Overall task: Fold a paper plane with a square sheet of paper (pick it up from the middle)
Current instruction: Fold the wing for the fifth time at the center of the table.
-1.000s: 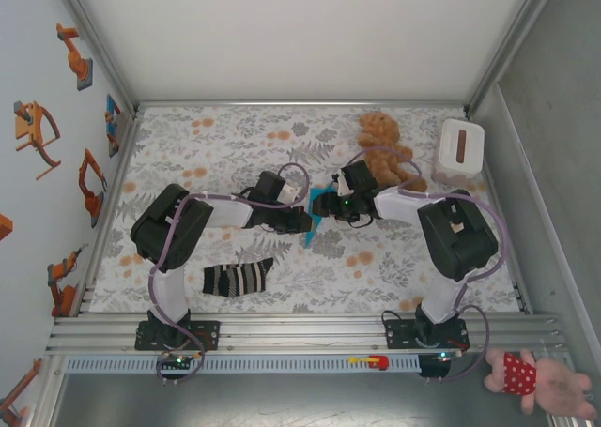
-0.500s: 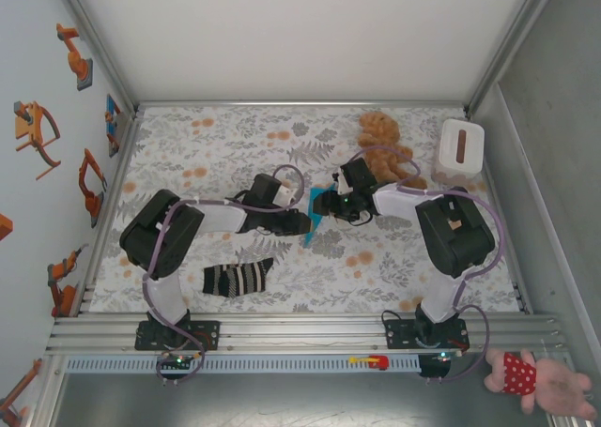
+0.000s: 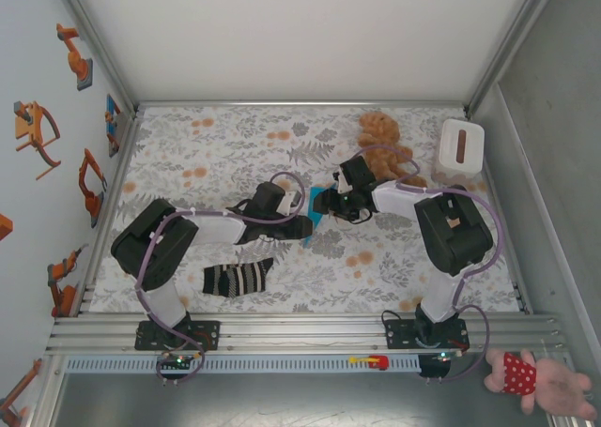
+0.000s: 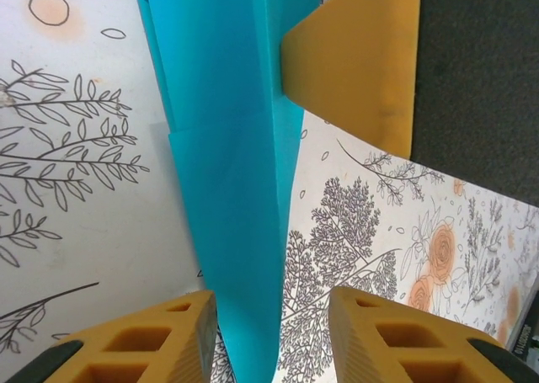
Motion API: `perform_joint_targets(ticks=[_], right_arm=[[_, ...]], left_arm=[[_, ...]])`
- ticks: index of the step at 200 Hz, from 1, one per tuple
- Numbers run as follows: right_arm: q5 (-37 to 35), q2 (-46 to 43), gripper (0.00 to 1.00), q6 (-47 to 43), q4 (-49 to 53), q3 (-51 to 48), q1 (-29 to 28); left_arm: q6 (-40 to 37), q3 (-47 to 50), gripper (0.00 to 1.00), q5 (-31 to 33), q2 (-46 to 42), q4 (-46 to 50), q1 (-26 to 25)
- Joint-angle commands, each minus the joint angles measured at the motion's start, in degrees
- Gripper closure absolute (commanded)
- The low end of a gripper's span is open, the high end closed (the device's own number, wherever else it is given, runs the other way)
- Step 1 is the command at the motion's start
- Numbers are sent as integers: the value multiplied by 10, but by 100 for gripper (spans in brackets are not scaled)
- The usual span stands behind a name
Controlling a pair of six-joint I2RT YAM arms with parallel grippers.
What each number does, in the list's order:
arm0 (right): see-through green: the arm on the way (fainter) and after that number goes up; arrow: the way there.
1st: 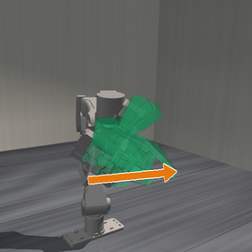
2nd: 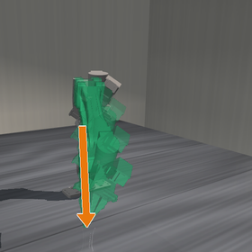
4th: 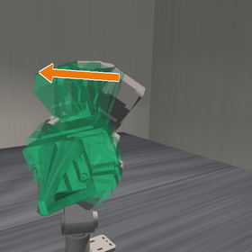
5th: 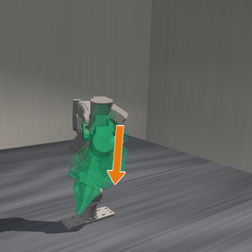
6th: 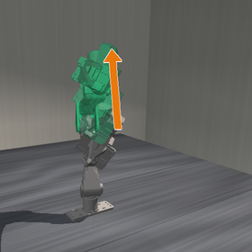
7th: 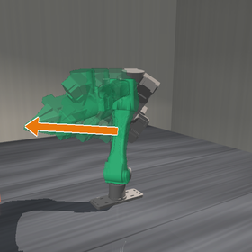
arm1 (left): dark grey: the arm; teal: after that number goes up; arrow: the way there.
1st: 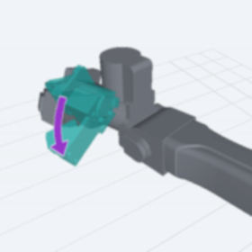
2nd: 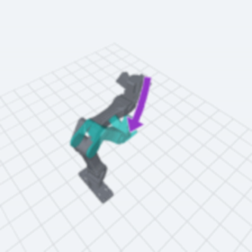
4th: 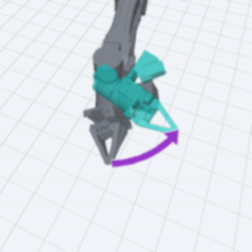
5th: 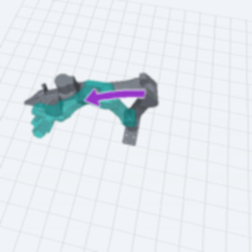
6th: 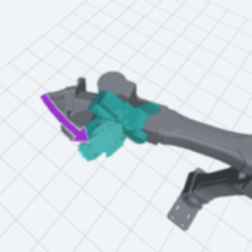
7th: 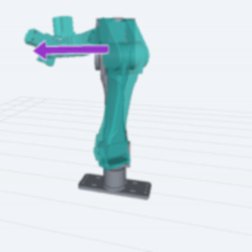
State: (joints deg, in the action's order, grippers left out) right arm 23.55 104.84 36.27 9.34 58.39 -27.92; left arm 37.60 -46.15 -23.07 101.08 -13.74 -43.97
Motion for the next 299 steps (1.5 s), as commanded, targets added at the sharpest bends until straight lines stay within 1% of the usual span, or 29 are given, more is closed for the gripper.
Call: perform_joint_targets(ticks=[1,39,69,122,170,299], right_arm=[[-17,42,36,5,-2,4,-1],[-22,49,36,12,7,10,-1],[-26,58,37,17,16,15,-1],[-45,72,38,21,39,25,-1],[-58,85,40,20,53,32,-1],[-97,117,54,19,99,52,-3]], left_arm=[[10,-21,60,18,17,-11,-2],[6,-38,60,26,43,-5,-3],[-5,-45,61,17,59,11,-3],[-27,-46,72,18,72,44,-2],[-32,-46,78,28,84,54,-1],[-32,-54,79,28,103,70,-2]])
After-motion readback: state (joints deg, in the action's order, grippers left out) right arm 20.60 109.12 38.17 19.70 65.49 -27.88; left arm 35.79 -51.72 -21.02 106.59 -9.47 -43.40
